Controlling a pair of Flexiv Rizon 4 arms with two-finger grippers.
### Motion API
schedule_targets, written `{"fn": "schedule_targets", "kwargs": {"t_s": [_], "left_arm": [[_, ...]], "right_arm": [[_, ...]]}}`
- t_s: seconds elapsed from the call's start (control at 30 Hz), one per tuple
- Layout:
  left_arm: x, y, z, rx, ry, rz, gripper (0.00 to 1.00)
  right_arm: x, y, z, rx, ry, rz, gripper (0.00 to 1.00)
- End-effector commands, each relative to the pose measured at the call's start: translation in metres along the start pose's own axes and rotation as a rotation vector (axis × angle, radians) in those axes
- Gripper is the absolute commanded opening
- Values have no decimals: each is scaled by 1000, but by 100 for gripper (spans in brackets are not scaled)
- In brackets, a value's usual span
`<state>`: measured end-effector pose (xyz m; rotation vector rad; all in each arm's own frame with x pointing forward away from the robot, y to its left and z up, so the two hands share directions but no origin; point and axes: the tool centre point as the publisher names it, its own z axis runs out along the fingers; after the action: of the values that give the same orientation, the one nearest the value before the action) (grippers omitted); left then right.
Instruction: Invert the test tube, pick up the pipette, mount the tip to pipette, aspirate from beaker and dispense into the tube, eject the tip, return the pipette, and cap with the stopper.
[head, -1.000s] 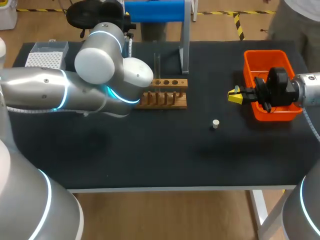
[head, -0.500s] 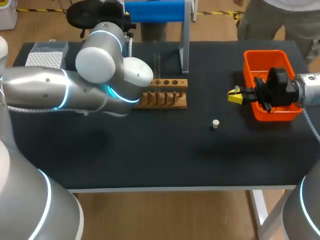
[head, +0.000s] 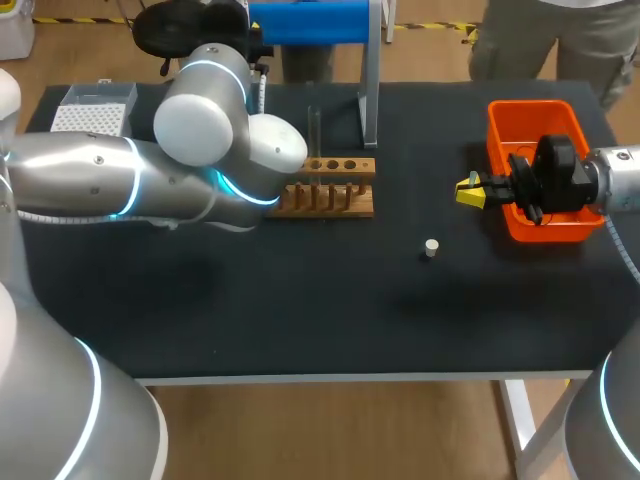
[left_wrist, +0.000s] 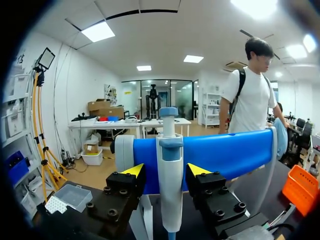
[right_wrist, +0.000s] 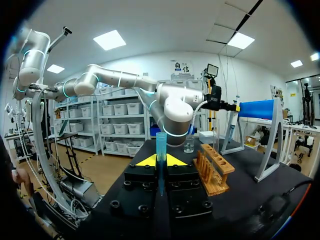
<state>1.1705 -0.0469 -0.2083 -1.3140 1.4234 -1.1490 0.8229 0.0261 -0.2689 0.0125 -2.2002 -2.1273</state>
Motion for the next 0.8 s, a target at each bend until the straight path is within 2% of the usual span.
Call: {"fn": "schedule_targets", "kwargs": {"t_s": [0.03,0.33,0.47,0.53,0.7,0.73,0.77,0.8], "left_arm": [[1,4,6,9,-4,-3,49],[1,5,6,8,-5,-7,47],[1,6,6,4,-10,-10,43],[1,6,6,2,-9,-10,32],[1,6,7,1,-8,-10,19],[1,6,7,1,-8,-10,12],[1,6,7,1,-8,-10,0],[1,5,7,2,-8,-10,0]], "right_arm": [[1,1,-1,3,-1,0,0],[1,1,-1,3,-1,0,0],[1,1,-1,3,-1,0,0],[1,1,-1,3,-1,0,0],[1,1,-1,3,-1,0,0],[1,1,-1,3,-1,0,0],[1,1,-1,3,-1,0,0],[1,1,-1,3,-1,0,0]]}}
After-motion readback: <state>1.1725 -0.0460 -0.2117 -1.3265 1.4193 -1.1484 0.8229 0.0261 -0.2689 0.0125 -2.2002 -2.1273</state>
